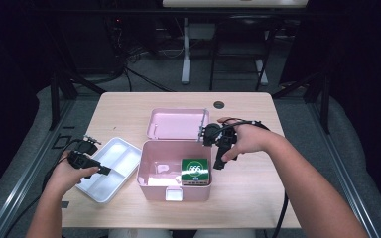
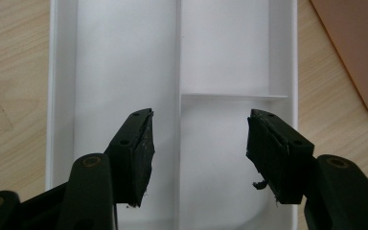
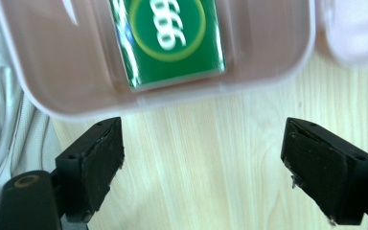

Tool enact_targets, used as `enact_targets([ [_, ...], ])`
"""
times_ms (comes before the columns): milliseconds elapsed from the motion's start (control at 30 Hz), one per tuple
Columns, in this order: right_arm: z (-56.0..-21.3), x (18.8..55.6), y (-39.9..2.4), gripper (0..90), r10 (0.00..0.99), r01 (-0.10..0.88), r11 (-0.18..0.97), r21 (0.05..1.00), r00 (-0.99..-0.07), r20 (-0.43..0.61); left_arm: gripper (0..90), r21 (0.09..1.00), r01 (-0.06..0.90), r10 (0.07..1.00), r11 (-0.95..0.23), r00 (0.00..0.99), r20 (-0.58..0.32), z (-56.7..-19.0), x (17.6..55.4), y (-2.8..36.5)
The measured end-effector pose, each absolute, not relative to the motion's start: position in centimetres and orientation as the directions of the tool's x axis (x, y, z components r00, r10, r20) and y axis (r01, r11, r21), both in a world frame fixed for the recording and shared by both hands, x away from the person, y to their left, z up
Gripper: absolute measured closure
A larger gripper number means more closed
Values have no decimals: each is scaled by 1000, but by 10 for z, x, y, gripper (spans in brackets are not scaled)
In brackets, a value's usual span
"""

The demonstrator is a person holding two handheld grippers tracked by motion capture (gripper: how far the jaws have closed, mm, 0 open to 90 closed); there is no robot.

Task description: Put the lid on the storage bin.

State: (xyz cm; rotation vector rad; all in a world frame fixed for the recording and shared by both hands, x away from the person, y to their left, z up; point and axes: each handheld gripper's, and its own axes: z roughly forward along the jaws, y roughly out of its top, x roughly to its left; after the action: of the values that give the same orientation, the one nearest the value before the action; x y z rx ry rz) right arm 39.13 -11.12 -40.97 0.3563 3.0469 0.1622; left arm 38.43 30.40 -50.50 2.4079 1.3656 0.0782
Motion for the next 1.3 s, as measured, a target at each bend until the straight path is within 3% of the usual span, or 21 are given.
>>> enact_targets([
  [467, -434, 395, -180, 135, 477, 455, 866, 206, -877, -67, 420, 355, 814, 842, -459, 527, -119, -505, 385, 305],
  [600, -444, 394, -188, 87, 512, 489, 844, 221, -857, -60, 420, 367, 810, 843, -458, 526, -108, -504, 384, 304],
  [833, -462, 388, -201, 173, 626, 566, 749, 344, -775, -88, 413, 350, 810, 848, -471, 525, -74, -502, 384, 304],
  [1000, -480, 379, -214, 225, 746, 623, 631, 463, -651, -140, 408, 343, 803, 844, -488, 533, -48, -501, 387, 299],
  [1300, -512, 348, -239, 351, 876, 657, 351, 667, -483, 14, 479, 272, 802, 832, -532, 554, -7, -503, 397, 293],
])
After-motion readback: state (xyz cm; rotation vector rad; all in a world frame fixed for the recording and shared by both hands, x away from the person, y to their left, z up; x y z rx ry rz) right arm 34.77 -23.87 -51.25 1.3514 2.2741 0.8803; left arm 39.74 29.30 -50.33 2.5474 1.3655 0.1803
